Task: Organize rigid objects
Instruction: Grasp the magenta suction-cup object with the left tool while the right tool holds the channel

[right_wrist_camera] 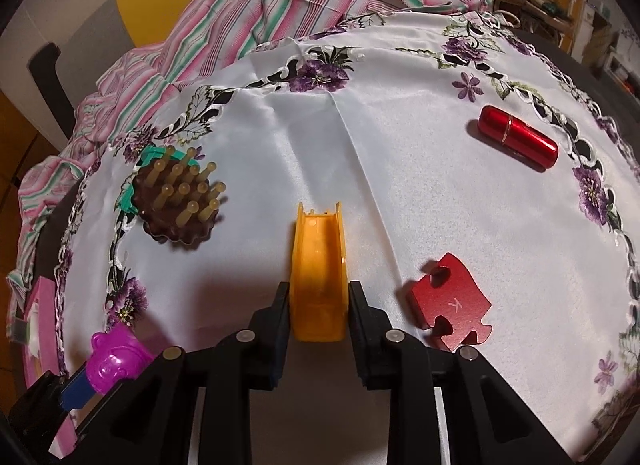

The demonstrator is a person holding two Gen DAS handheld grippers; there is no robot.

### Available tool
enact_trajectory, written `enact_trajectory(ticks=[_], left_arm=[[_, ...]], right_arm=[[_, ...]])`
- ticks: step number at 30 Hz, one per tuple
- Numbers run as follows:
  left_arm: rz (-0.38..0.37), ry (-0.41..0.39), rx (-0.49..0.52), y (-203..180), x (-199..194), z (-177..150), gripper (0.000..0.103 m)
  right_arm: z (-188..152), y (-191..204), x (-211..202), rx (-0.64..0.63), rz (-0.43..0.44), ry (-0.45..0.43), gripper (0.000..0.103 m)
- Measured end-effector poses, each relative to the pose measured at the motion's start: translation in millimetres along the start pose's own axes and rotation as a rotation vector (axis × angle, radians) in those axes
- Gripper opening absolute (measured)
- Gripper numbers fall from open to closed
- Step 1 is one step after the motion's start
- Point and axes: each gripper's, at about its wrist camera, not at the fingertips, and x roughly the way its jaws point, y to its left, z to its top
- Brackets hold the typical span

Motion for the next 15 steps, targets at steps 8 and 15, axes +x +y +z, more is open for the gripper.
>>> enact_trajectory(ticks=[8,15], left_arm=[[0.027,-0.004,-0.027,-0.3,7.8,2.5,0.031],[0.047,0.005,-0.021,-3.1,20.3,13.3,0.033]], right_arm=[[0.2,2.8,0.7,-0.014,-0.011,0.001,0.027],[-0.3,4.4,1.0,-0.022,-0.019,0.001,0.027]])
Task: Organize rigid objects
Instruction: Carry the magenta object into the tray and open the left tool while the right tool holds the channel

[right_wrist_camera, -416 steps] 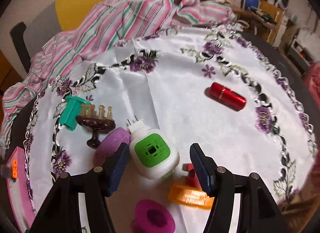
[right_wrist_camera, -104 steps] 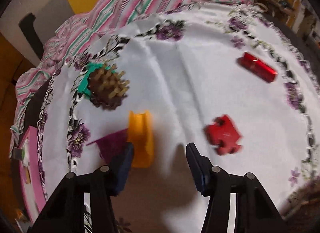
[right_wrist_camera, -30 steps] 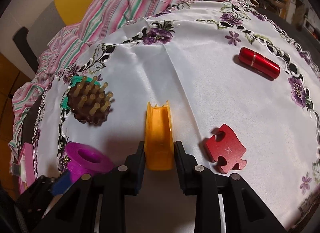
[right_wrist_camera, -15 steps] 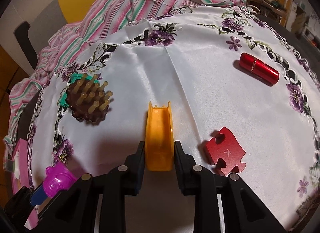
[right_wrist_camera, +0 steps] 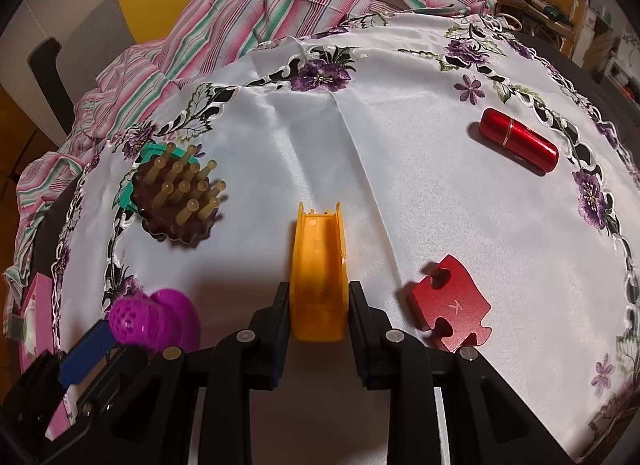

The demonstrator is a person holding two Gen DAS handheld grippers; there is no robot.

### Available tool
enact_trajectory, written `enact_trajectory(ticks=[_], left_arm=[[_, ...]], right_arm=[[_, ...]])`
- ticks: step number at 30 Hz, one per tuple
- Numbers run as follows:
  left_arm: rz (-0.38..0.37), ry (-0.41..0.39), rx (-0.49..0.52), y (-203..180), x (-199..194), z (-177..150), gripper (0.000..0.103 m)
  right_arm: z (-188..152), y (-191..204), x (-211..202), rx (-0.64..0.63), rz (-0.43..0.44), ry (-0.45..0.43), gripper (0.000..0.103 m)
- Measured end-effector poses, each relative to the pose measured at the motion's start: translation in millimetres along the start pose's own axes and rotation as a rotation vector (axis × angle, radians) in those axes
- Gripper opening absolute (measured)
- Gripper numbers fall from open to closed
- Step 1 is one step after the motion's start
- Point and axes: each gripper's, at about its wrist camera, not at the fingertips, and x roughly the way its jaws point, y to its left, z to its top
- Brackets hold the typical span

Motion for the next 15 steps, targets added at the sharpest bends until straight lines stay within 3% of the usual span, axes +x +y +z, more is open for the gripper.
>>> enact_trajectory(ticks=[1,3,7,8,10,15], left_arm=[[0.002,-0.002,0.005,-1.5,0.2,0.7,0.034],[0.004,-0.009,0.018,-5.3,-0.4,2.0,0.044],[0.016,-0.011,0.055,-13.0,4.5,7.3,0.044],[0.010,-0.005,0.059,-13.5,7.8,9.0,0.044],[0.000,0.007,0.048,-10.7,11.2,9.6,0.032],[-0.016,-0.006,0.004,0.4,0.5,0.6,0.032]], right_arm=[[0.0,-0.5,0.0,0.004,0.002,0.001,0.027],[0.7,-1.5,0.3,0.010,0.007,0.002,0.027],[0.5,-0.2,0.2,0.004,0.000,0.000,0.027],[0.6,-0.1,0.2,0.002,-0.001,0.000,0.027],[1.1,0.1,-0.8,-0.001,-0.002,-0.001,0.027],[2.5,0.7,-3.7,-0.002,0.008,-0.013,0.027]])
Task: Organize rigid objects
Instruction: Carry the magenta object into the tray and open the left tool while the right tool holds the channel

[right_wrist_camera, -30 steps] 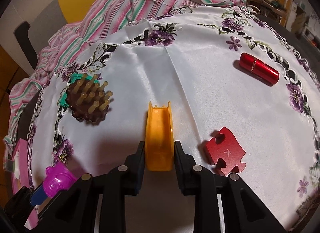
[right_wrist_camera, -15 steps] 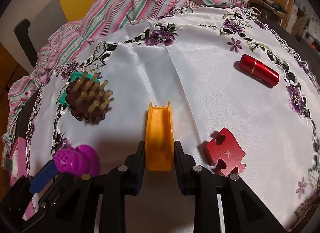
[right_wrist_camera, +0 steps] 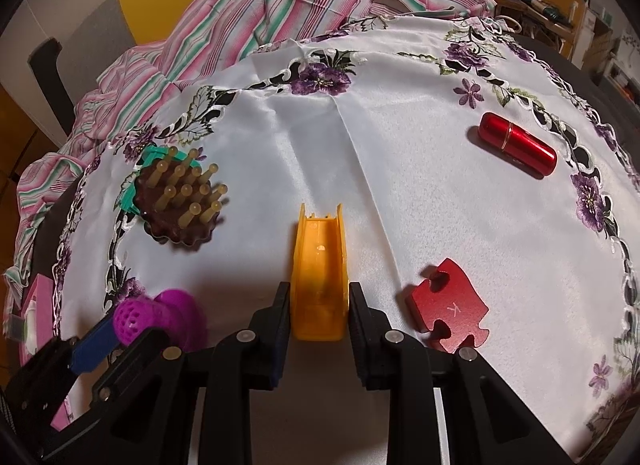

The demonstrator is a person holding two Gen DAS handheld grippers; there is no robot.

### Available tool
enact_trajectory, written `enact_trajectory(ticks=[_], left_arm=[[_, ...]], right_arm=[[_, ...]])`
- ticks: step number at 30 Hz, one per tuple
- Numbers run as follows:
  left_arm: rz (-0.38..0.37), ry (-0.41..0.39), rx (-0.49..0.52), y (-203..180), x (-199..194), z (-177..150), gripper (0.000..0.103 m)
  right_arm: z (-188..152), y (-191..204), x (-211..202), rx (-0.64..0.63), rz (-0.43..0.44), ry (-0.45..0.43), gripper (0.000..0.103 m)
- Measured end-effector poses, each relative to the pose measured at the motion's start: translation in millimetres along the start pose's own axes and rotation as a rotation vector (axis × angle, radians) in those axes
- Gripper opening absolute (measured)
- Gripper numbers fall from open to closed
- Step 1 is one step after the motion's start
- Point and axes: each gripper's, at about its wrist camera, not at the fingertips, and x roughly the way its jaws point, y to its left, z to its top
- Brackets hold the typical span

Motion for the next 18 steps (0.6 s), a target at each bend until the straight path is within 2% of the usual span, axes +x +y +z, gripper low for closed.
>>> enact_trajectory(ticks=[8,18], left_arm=[[-0.009,-0.045,-0.089,22.4,-29.3,-20.1,0.032],[-0.024,-0.086,-0.185,42.7,-64.6,-54.2,0.032]], right_arm=[[1.1,17.4,-11.0,-0.087,-0.003,-0.063,0.027],[-3.2,32.3,-16.2,-0.158,0.017,-0.089,0.027]])
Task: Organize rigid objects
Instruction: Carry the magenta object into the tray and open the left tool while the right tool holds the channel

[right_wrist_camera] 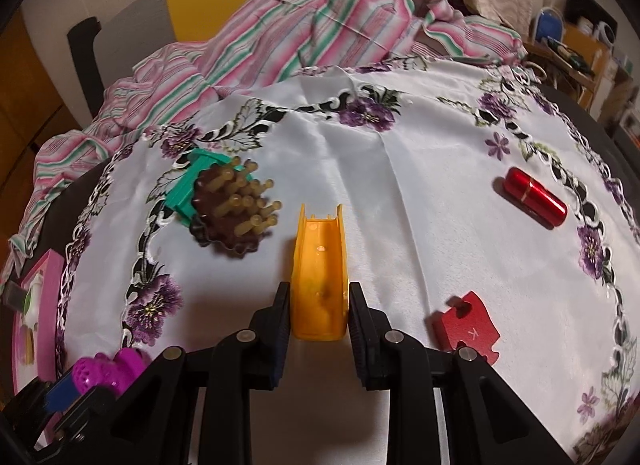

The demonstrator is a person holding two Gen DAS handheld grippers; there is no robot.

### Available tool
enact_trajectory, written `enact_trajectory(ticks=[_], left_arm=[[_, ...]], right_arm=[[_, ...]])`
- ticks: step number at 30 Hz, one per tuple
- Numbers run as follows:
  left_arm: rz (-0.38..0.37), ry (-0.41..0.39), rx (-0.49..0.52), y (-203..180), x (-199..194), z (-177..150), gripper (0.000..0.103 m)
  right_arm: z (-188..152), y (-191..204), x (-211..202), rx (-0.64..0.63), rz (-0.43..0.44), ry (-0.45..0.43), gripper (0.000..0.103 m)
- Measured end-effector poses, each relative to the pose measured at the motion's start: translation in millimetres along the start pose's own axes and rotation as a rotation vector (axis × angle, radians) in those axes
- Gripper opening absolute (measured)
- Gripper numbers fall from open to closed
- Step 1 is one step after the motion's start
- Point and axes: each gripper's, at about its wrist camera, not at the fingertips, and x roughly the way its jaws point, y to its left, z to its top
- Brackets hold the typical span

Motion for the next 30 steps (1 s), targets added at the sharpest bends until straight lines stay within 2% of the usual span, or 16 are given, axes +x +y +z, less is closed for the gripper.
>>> enact_trajectory(ticks=[6,10,16,22,30], left_arm=[[-0.020,-0.028,-0.048,12.1,-22.6,-8.9,0.032],[-0.005,-0.055,-0.044,17.9,-39.3,-13.3,0.032],[0.013,-0.106,-0.093,40.8,-68.6,-17.5,0.032],[0.076,-0.162,-0.152,76.0,-99.1,-21.2,0.032],[0.180,-0.181,-0.275,142.6,-118.8,-30.0,0.032]], right_arm=[[-1.5,15.6,-4.1,-0.064,0.023,-0.021,0.027],[-2.5,22.8,-7.2,-0.094,0.044,-0.035,0.027],[-3.3,23.4,-6.6,-0.088,0.085,-0.024,0.027],[-4.5,32.5,-12.6,-0.117,0.120,-0.049,0.027],[-5.6,41.2,-22.0,-0.142,0.143,-0.088,0.027]])
